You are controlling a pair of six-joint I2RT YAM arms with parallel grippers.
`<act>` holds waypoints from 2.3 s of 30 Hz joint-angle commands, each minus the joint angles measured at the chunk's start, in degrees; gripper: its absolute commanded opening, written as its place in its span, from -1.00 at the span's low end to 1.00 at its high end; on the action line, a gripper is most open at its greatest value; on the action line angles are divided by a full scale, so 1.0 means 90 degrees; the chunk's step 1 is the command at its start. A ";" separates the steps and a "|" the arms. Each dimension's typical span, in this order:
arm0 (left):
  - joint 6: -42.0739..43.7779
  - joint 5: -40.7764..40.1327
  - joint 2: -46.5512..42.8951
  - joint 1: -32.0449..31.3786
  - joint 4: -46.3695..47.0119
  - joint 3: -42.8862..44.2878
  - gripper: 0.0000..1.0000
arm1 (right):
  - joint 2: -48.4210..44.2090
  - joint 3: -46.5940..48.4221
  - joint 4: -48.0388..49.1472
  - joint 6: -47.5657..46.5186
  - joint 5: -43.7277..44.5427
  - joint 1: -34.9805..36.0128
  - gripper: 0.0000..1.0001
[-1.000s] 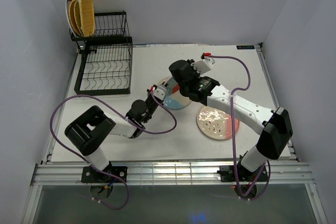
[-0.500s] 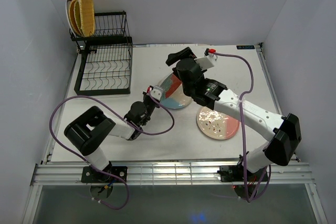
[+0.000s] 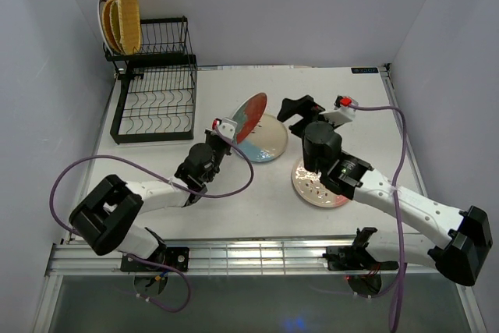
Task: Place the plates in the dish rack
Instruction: Insert the plate into the dish rack.
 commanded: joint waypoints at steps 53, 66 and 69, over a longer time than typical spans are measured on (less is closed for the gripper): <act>-0.0335 0.0858 0.1273 0.4293 -0.2850 0.7527 -1.00 | -0.1073 -0.3318 0.3296 -0.2249 -0.0677 0.0005 0.97; 0.0153 0.0692 0.2142 0.4410 -0.2264 0.8074 -1.00 | -0.1278 -0.3464 0.3305 -0.2239 -0.0716 -0.0005 0.96; 0.0260 0.0634 0.2259 0.4440 -0.2127 0.8152 -1.00 | -0.1327 -0.3484 0.3306 -0.2239 -0.0735 -0.0005 0.96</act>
